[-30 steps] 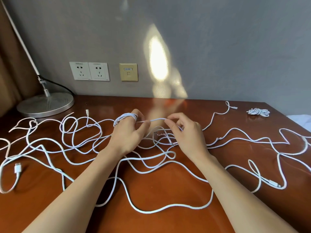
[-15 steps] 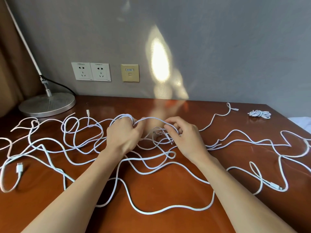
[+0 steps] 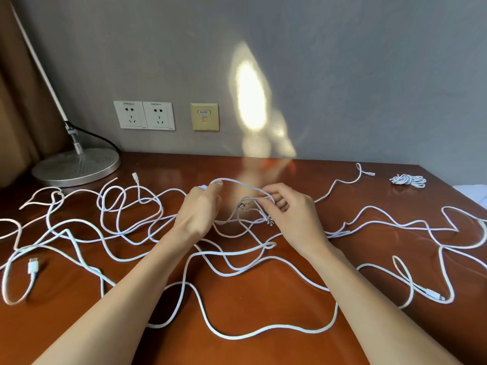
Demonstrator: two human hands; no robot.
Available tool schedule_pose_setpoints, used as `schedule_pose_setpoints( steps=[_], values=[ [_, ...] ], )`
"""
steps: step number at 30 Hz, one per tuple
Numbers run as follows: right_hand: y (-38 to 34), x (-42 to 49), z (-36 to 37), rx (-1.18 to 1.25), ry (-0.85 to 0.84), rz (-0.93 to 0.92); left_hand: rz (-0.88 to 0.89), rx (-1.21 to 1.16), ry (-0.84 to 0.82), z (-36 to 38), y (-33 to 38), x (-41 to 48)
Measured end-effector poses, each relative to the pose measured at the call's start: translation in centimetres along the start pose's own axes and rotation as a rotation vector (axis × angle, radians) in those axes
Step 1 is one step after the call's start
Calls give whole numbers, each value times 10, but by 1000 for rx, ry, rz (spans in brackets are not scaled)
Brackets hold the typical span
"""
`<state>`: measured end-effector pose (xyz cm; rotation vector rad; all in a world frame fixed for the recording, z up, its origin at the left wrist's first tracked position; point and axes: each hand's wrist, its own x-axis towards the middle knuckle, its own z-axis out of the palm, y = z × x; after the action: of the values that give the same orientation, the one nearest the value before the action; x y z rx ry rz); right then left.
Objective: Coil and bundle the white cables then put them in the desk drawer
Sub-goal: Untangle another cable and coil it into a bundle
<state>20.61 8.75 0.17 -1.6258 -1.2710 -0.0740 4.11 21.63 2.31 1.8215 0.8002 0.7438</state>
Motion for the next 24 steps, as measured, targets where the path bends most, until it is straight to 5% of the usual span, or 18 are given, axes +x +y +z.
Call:
schedule_pose_setpoints(
  steps=[10,17,20,24],
  values=[
    [-4,-2,-3,-21,-45,77,-148,-457,-228,-3,5,-4],
    [-5,-1,-7,60,112,87,-169,-805,-338,-5,5,-5],
    [-5,-1,-7,116,102,103,-139,-939,-334,-7,7,-5],
    [5,0,-4,-102,57,-3,-83,-1130,-280,-10,3,-1]
  ],
)
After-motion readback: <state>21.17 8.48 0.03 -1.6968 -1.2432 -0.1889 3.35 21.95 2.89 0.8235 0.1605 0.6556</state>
